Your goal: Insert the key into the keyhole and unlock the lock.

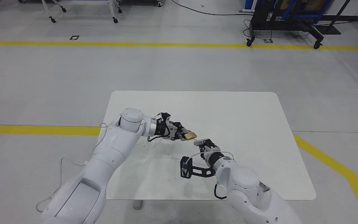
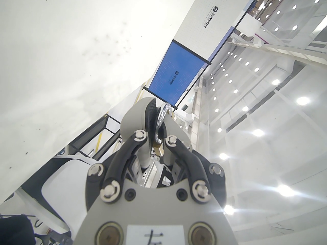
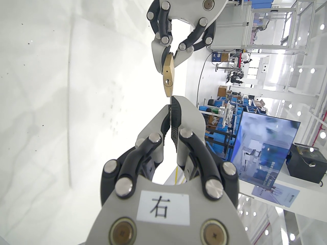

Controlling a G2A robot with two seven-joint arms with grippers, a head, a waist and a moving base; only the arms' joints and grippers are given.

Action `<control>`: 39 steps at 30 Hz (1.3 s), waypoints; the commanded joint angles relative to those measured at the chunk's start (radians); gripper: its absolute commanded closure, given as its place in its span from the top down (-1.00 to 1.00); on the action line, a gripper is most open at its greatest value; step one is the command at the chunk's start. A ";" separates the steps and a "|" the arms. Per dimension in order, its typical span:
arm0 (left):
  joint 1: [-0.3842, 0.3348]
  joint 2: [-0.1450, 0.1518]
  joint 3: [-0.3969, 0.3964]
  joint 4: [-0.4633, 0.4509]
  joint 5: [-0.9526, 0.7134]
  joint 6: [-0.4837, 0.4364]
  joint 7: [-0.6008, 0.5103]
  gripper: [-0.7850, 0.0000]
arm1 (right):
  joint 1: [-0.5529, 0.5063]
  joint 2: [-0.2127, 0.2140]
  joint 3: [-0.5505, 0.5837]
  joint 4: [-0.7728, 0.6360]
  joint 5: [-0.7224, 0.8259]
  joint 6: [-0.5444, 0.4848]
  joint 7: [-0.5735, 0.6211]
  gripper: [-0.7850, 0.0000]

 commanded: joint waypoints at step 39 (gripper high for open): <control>0.009 0.005 0.004 -0.020 0.015 0.004 0.034 -1.00 | 0.070 -0.061 -0.056 0.086 0.022 0.001 0.140 -1.00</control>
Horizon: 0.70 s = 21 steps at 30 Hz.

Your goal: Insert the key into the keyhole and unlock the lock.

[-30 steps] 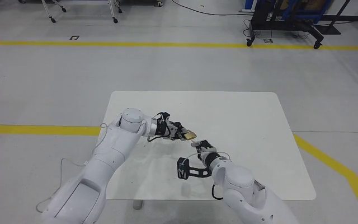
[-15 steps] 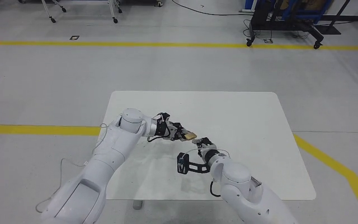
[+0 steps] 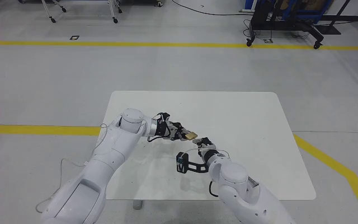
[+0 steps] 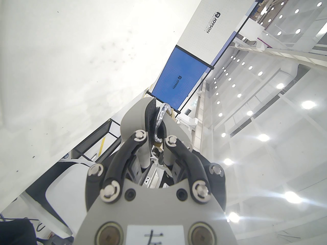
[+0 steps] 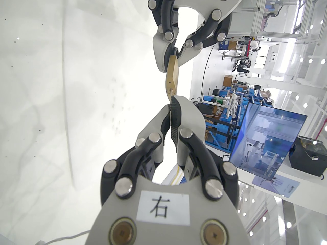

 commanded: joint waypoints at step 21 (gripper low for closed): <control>0.004 0.002 -0.003 -0.007 -0.005 0.020 0.018 -1.00 | 0.026 -0.041 -0.062 0.032 -0.021 0.005 0.081 -1.00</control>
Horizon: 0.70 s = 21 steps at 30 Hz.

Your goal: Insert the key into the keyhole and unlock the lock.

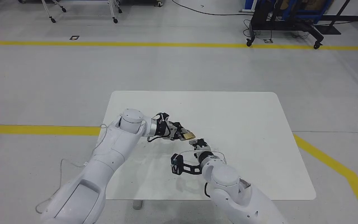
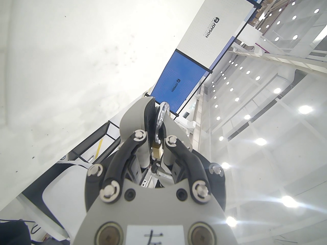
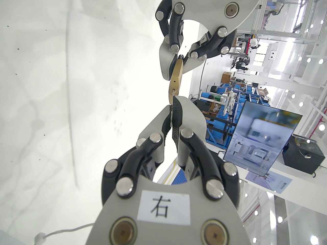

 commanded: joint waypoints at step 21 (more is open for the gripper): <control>0.000 0.000 -0.001 0.004 -0.016 0.004 -0.015 -1.00 | 0.038 -0.035 0.007 0.053 0.065 0.006 0.001 -1.00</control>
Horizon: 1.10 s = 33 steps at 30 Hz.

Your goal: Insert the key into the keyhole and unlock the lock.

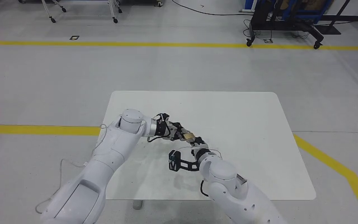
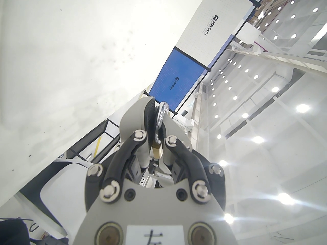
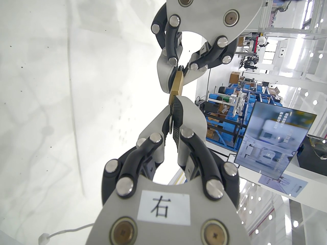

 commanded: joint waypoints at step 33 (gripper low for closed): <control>-0.002 -0.001 0.000 0.005 -0.021 0.002 -0.007 -1.00 | -0.125 0.012 0.163 -0.120 0.039 0.001 -0.142 -0.19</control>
